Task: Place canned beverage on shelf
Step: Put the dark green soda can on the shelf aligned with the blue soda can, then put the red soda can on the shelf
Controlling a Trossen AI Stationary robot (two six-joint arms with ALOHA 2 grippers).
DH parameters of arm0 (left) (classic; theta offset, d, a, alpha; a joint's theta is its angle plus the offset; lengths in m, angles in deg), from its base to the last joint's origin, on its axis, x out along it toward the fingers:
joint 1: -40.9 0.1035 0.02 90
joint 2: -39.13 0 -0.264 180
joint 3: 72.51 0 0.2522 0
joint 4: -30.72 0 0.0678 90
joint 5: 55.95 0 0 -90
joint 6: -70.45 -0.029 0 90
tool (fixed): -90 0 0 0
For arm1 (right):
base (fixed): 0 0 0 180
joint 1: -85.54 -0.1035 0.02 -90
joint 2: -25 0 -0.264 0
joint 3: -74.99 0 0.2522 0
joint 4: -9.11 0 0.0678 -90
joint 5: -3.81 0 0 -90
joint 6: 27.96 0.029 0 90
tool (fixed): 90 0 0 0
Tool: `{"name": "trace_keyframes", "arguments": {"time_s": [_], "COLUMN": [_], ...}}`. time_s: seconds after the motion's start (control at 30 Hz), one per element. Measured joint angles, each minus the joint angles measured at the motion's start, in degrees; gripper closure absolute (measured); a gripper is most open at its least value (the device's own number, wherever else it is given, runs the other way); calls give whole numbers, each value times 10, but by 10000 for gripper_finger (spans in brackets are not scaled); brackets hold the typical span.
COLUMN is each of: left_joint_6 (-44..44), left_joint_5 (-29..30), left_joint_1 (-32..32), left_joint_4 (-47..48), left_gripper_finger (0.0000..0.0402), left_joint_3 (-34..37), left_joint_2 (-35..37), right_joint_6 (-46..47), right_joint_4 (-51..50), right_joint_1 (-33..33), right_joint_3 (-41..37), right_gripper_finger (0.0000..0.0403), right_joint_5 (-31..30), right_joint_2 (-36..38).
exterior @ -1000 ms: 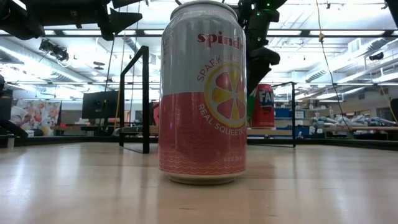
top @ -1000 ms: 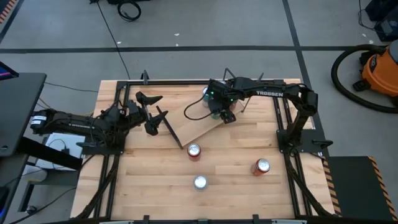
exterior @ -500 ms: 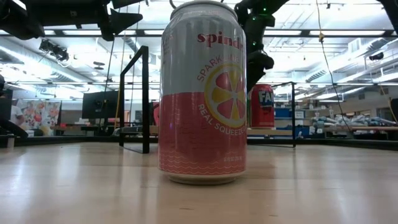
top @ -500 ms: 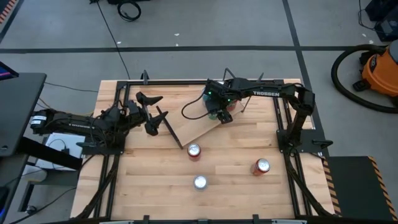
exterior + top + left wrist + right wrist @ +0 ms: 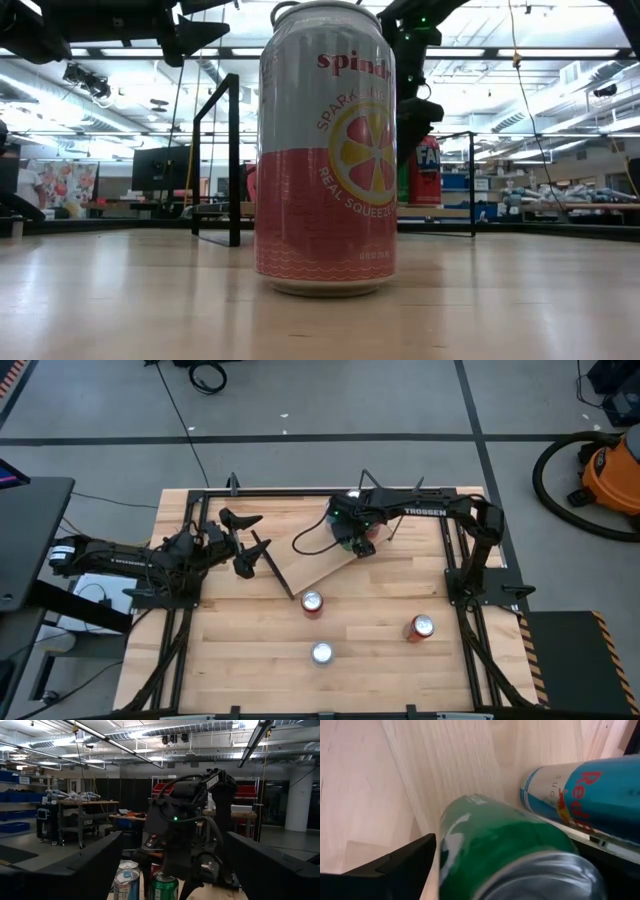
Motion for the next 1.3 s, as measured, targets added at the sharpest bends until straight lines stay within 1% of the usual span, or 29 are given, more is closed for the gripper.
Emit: {"name": "trace_keyframes", "arguments": {"time_s": [0.17,0.37,0.5,0.7,0.83,0.97,1.07,1.17,1.3], "left_joint_6": [0,0,0,3,3,3,3,-3,-11], "left_joint_5": [0,0,0,0,0,0,0,0,0], "left_joint_1": [0,0,0,0,0,0,0,0,0], "left_joint_4": [0,1,1,3,4,4,3,-1,-8], "left_gripper_finger": [45,45,45,45,45,45,45,45,45], "left_joint_3": [0,0,0,0,0,0,0,0,0], "left_joint_2": [0,0,0,0,0,0,0,0,0], "right_joint_6": [1,4,3,9,22,47,65,80,107], "right_joint_4": [-11,-35,-43,-59,-85,-118,-118,-111,-70], "right_joint_1": [-12,-23,-32,-57,-78,-104,-125,-147,-175], "right_joint_3": [14,57,86,128,135,135,135,135,135], "right_gripper_finger": [4,4,3,3,3,4,6,7,8], "right_joint_5": [-9,-11,-29,-20,-20,13,32,42,43], "right_joint_2": [0,0,0,0,0,0,0,0,-2]}}
